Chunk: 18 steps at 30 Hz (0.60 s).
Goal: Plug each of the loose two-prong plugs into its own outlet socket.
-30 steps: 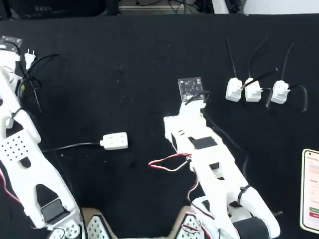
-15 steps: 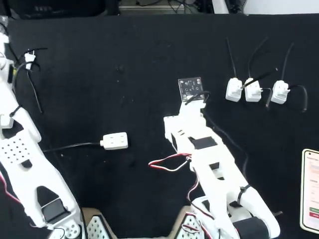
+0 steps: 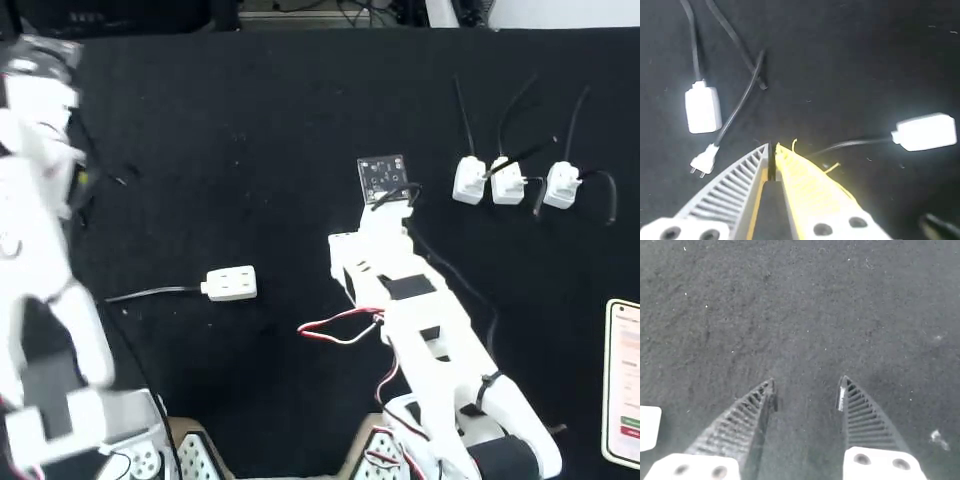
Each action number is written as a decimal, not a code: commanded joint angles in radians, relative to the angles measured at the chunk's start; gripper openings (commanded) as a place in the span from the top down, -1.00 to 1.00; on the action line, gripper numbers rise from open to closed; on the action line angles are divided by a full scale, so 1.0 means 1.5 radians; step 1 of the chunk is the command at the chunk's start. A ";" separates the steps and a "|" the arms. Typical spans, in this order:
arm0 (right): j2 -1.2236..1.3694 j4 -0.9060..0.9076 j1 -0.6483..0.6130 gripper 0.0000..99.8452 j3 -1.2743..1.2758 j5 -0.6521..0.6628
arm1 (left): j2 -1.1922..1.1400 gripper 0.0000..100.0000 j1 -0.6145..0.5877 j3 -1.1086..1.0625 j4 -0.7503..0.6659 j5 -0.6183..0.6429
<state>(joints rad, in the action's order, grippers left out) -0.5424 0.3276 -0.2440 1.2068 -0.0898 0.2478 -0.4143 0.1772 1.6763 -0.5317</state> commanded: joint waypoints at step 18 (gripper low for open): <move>-0.021 -0.010 -0.010 0.62 -0.027 -0.003 | -0.040 0.49 -0.397 -0.244 -0.206 -0.461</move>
<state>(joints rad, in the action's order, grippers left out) -0.5424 0.3276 -0.2440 1.2068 -0.0898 0.2478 -0.9574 -0.2892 1.4139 -1.1592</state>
